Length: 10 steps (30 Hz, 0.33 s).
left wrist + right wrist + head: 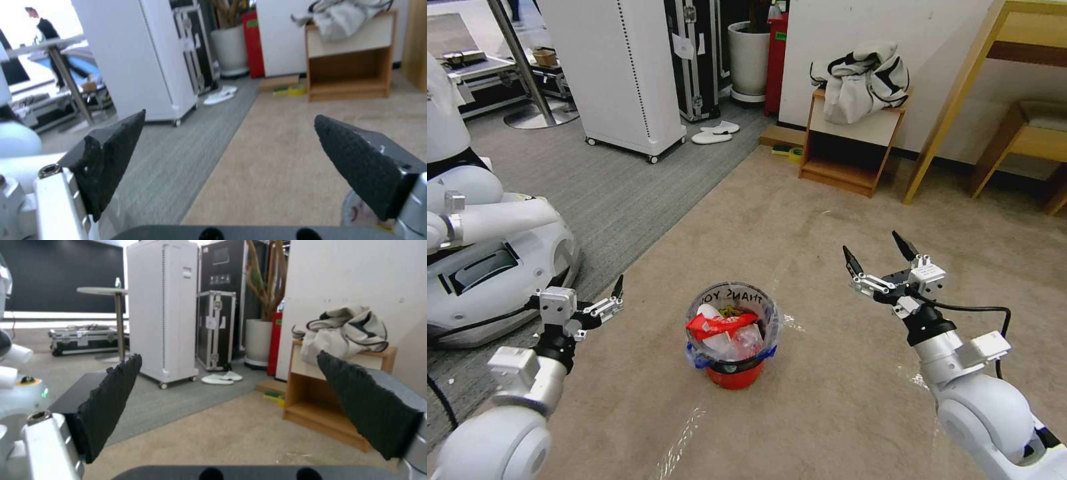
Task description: Pick up the trash bin and place the garbage on the floor into it.
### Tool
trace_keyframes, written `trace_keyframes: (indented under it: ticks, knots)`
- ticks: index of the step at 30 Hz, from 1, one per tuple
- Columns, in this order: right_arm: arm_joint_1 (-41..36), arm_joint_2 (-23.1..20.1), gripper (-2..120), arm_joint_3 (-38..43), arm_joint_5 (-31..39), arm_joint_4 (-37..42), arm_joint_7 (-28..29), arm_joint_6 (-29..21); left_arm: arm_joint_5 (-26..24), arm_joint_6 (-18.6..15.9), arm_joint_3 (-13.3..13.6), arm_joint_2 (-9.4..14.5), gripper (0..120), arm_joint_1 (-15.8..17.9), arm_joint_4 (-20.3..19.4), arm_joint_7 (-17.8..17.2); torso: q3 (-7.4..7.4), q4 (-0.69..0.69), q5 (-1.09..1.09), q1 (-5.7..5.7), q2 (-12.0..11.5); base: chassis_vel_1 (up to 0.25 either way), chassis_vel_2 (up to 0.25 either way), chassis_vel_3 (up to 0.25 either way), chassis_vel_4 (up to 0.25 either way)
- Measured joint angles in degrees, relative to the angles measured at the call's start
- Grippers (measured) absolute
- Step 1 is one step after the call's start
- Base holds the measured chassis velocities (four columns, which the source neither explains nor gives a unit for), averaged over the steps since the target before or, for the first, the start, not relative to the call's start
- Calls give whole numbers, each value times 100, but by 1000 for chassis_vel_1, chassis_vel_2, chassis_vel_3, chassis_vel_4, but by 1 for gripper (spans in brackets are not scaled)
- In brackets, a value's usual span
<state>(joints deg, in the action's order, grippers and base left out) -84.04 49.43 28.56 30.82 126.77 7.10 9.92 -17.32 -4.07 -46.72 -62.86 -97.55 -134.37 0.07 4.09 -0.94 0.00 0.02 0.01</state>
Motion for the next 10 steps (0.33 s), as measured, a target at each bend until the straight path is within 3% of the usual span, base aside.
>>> trace_keyframes:
  ticks: [2,3,5,6,7,8,10]
  knots:
    - [-350,148,100,291,-152,160,-32,73,441,470,-108,-546,100,-433,-278,288,0,0,0,0,0,0,0,0,0]
    - [-350,148,100,291,-152,160,-32,73,441,470,-108,-546,100,-433,-278,288,0,0,0,0,0,0,0,0,0]
    - [-621,294,100,477,-270,254,-86,129,884,863,-132,-1052,100,-650,-359,516,0,-1,1,0,0,0,0,0,0]
    - [-621,294,100,477,-270,254,-86,129,884,863,-132,-1052,100,-650,-359,516,0,-1,1,0,0,0,0,0,0]
    - [-767,394,100,550,-355,299,-114,163,1041,1026,-132,-1308,100,-758,-407,636,0,0,-1,0,0,0,0,0,0]
    - [-767,394,100,550,-355,299,-114,163,1041,1026,-132,-1308,100,-758,-407,636,0,0,-1,0,0,0,0,0,0]
    - [-1125,602,100,767,-737,392,-239,279,1379,1384,-170,-1656,100,-919,-564,804,0,1,1,0,0,0,0,0,0]
